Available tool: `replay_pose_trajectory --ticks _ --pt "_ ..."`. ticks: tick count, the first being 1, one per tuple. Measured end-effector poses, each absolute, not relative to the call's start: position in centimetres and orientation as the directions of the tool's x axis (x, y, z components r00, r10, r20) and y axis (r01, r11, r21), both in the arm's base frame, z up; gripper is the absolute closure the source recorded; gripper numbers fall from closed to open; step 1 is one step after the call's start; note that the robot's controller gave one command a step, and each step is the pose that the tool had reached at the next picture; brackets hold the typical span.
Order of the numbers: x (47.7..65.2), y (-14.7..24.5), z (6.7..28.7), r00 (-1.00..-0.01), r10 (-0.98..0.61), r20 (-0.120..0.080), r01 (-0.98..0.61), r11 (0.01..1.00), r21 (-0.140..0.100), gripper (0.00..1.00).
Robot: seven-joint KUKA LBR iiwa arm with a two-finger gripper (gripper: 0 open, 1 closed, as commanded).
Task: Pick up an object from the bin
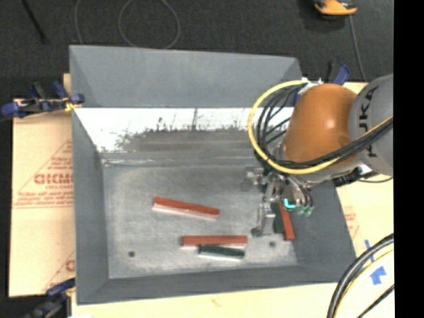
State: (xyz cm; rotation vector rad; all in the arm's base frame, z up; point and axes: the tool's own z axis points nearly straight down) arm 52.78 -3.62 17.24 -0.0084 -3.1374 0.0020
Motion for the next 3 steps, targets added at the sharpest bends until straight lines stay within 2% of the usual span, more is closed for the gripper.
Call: replay_pose_trajectory --ticks 1,2,3 --pt "50.4 4.9 6.9 -0.980 -0.200 0.000 -0.200 0.980 0.000 0.00" --pt "50.5 4.8 7.0 -0.980 -0.199 -0.002 -0.199 0.980 -0.001 1.00" --pt "51.4 5.4 24.7 -0.979 -0.205 -0.013 -0.205 0.979 -0.003 1.00"
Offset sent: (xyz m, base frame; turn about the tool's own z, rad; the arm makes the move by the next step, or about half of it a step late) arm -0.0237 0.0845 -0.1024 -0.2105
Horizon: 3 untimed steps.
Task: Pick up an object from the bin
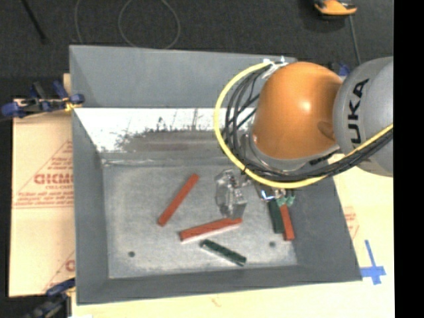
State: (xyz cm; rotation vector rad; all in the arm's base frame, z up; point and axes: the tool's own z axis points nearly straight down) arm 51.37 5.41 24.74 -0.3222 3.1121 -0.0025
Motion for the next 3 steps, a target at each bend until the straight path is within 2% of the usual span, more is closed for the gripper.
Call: replay_pose_trajectory --ticks 1,2,3 --pt "51.2 5.4 24.3 -0.979 -0.205 -0.004 -0.205 0.979 -0.002 0.00" --pt "51.2 6.9 6.6 -0.976 -0.217 0.003 -0.217 0.976 0.003 0.00" --pt "51.4 6.9 7.1 -0.976 -0.217 -0.004 -0.217 0.976 0.002 1.00"
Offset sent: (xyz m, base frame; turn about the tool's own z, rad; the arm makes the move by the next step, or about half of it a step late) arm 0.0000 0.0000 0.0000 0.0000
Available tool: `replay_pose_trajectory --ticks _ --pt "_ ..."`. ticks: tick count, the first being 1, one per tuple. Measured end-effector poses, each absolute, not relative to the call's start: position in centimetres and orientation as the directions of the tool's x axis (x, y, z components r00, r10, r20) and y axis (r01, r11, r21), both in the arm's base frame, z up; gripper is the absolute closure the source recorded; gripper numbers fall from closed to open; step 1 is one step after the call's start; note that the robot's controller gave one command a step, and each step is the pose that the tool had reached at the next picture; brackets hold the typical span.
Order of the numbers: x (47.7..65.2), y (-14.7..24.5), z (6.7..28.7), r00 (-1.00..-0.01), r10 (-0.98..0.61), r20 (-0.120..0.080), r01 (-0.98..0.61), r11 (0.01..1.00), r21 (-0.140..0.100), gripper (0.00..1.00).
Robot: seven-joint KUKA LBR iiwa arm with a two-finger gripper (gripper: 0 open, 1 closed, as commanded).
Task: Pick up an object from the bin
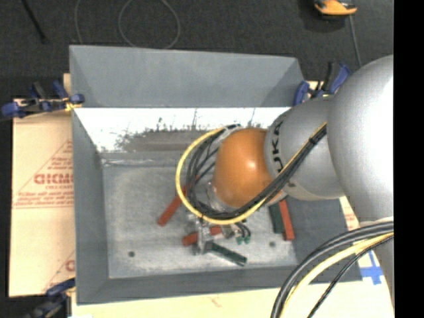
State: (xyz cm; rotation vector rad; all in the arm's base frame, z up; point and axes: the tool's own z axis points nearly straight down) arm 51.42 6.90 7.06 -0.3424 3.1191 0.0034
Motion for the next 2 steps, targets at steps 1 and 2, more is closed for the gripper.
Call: replay_pose_trajectory --ticks 1,2 --pt "48.7 7.4 9.2 -0.921 -0.389 -0.001 -0.389 0.921 -0.001 1.00" --pt "51.3 6.6 21.7 -0.906 -0.423 -0.011 -0.423 0.906 -0.005 1.00"
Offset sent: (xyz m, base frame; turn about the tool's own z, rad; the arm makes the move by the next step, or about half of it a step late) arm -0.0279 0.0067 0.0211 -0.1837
